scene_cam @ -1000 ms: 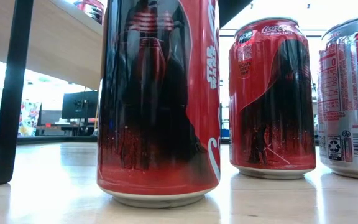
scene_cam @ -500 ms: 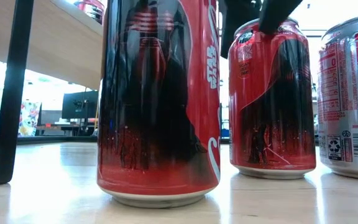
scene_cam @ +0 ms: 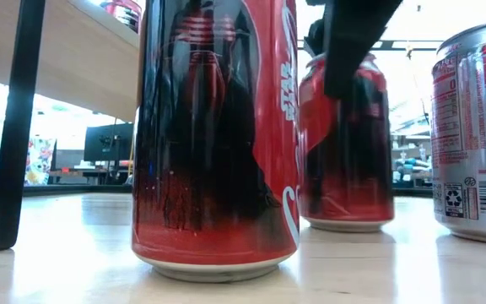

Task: Place canned beverage on shelf
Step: Put the right red soda can on the shelf

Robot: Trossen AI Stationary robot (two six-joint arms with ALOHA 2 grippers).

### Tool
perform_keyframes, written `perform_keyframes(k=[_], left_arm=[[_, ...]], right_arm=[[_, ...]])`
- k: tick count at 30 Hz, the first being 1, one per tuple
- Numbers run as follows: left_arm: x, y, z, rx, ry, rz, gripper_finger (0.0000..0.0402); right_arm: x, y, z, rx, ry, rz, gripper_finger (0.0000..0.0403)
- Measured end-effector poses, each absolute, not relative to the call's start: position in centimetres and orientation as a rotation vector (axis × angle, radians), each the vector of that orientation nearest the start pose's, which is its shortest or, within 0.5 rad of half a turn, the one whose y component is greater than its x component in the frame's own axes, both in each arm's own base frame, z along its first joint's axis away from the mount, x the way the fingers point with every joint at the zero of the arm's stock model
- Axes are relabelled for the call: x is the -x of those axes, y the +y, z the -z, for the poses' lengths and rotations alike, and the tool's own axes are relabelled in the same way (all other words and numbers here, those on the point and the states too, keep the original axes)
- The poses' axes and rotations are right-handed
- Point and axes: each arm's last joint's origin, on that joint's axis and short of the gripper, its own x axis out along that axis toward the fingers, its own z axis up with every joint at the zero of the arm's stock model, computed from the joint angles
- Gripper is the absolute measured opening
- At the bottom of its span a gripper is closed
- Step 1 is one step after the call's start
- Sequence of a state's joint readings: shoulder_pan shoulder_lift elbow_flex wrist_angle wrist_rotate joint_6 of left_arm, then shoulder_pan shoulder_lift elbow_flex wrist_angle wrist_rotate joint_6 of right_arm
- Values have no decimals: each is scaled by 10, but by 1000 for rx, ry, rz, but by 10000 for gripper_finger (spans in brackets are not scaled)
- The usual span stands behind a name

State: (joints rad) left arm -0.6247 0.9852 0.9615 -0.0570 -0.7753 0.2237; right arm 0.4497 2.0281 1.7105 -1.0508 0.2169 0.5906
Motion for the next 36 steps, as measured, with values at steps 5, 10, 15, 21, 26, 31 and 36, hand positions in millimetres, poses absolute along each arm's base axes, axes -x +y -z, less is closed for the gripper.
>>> perform_keyframes(k=[5,10,15,21,26,31,36], left_arm=[[-181,-106,-371,-275,78,-143,387],[-181,-106,-371,-275,79,-143,387],[-181,-106,-371,-276,79,-143,387],[-181,-106,-371,-275,79,-143,387],[-181,-106,-370,-276,79,-143,387],[-181,-105,-369,-284,89,-142,387],[-181,-105,-369,-284,90,-142,387]], right_arm=[[-372,154,-227,-252,1300,371,325],[-375,149,-228,-249,1289,386,342],[-379,146,-228,-136,1307,250,375],[-381,150,-243,94,1316,-11,386],[-379,155,-245,396,1302,-250,378],[-377,156,-244,580,1294,-396,375],[-374,151,-241,607,1334,-457,374]])
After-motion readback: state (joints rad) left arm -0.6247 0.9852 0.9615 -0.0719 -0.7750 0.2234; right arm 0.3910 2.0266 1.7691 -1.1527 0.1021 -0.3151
